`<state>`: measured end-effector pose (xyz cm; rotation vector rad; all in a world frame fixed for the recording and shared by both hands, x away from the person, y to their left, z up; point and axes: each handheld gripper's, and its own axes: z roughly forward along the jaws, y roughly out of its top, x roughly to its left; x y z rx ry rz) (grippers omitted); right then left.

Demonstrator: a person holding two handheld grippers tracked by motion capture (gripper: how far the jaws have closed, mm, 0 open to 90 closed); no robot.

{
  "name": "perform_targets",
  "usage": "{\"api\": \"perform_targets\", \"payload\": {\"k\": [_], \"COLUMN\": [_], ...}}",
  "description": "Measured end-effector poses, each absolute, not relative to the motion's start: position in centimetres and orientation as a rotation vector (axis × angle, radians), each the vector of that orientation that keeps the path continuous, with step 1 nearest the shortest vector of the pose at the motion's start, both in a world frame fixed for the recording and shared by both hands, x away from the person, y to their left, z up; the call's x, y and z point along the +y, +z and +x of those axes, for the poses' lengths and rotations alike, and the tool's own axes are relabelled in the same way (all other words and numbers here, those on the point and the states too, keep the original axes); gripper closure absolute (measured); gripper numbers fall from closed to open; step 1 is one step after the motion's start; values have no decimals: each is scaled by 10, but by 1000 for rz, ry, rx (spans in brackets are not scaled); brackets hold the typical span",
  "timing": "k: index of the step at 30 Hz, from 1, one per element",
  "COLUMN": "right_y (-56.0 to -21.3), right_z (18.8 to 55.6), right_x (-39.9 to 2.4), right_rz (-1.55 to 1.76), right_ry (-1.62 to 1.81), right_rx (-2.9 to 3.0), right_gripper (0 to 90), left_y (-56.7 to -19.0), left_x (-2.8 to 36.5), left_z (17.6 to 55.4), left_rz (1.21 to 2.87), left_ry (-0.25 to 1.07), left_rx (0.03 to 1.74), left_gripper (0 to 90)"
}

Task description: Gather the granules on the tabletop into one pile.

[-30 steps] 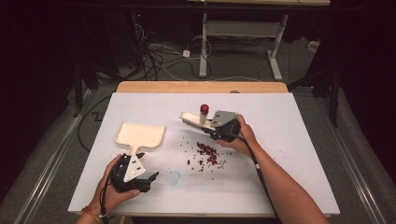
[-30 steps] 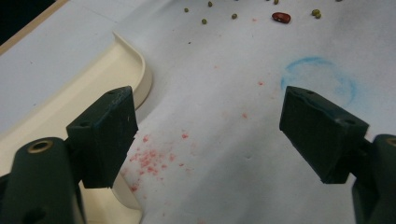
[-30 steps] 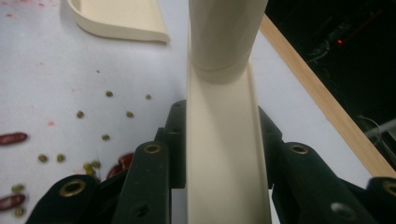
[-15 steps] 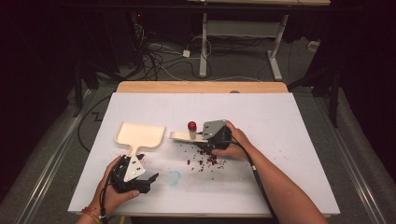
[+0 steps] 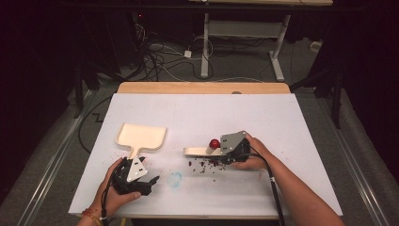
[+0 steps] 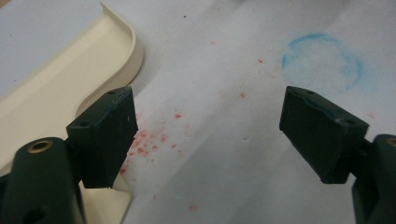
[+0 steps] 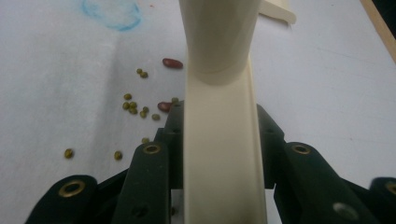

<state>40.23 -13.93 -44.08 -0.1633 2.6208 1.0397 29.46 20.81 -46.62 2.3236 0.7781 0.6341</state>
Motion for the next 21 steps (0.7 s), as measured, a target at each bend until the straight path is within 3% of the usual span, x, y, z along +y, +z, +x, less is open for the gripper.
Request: {"api": "perform_targets", "payload": {"k": [15, 21], "right_y": [-411, -392], "right_z": [393, 368], "right_x": [-155, -154], "right_rz": [60, 278], "right_ry": [1134, 1289], "right_rx": [2421, 2444], "right_gripper": [676, 676], "left_y": [-463, -460], "left_x": [208, 212], "left_z": [296, 295], "left_rz": [2309, 2297], "left_ry": [648, 686], "left_rx": [776, 777], "left_gripper": [185, 184]}}
